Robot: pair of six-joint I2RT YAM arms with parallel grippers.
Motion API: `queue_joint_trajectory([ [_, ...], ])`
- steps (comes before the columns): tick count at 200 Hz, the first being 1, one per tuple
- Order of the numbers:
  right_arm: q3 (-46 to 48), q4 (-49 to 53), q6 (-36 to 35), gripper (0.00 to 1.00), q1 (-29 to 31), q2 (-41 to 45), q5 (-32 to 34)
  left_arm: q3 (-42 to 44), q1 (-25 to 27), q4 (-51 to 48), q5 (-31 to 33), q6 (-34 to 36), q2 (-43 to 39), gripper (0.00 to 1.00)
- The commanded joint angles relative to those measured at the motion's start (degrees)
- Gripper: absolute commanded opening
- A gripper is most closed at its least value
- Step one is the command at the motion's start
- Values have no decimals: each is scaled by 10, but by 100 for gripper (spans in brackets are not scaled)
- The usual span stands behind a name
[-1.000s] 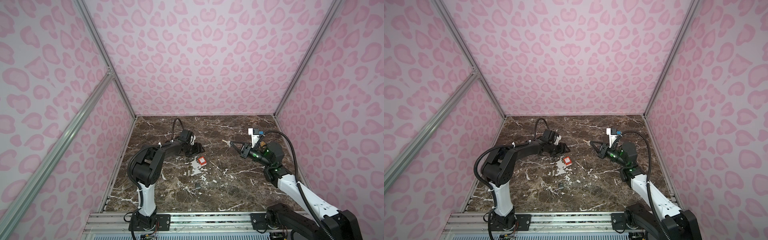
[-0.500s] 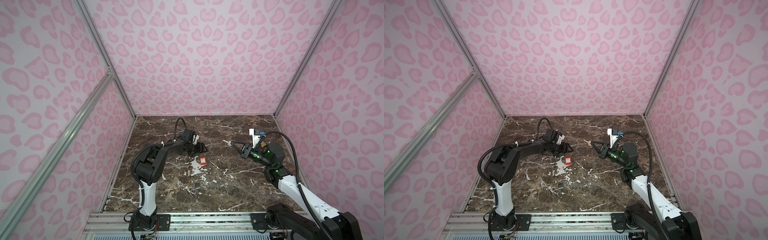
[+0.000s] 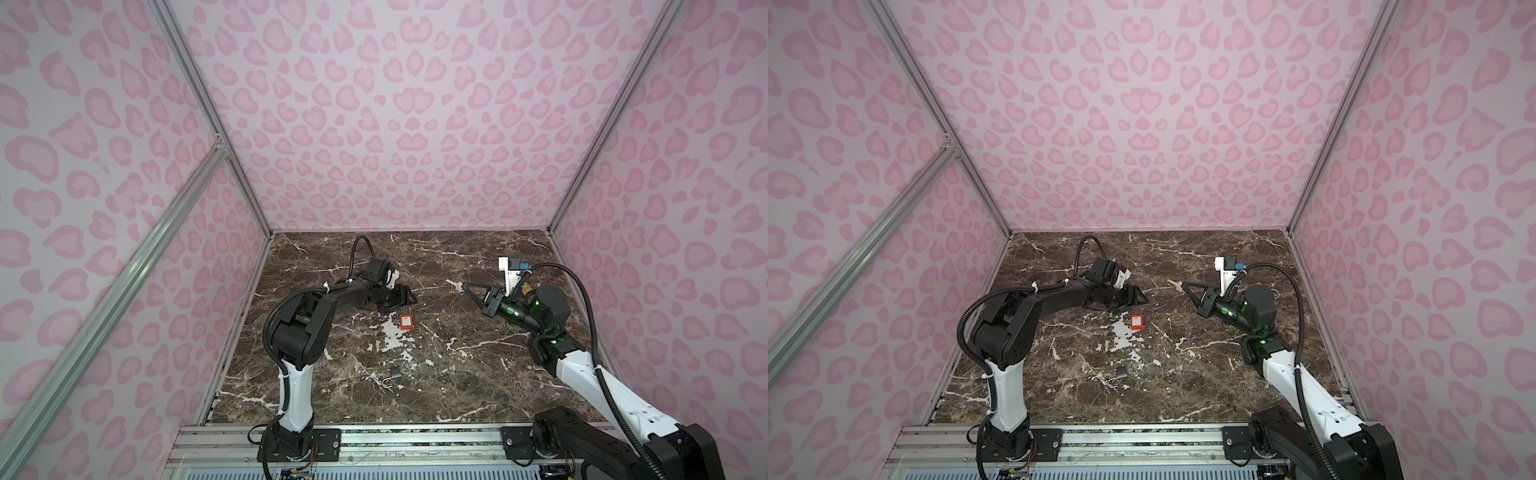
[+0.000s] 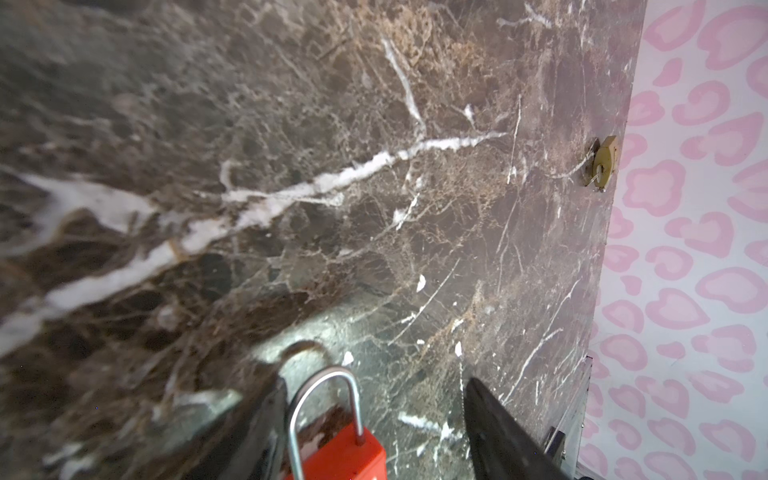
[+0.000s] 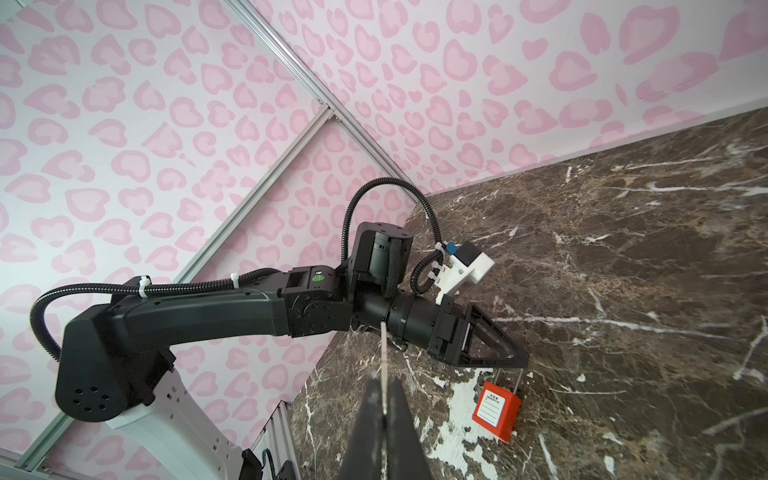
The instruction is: Lock with the key
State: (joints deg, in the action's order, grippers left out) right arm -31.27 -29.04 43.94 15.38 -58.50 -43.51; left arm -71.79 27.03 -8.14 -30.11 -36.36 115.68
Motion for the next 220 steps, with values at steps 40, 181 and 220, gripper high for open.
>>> queue_joint_trajectory([
  [40, 11, -17, 2, 0, 1, -8, 0, -4, 2, -34, -7, -3, -15, 70],
  [181, 71, -36, 82, 0, 154, -86, 281, 97, -29, -53, 39, 5, -190, 70],
  [220, 76, -96, 121, 0, 248, -173, 429, 157, -37, -53, 48, 1, -256, 71],
])
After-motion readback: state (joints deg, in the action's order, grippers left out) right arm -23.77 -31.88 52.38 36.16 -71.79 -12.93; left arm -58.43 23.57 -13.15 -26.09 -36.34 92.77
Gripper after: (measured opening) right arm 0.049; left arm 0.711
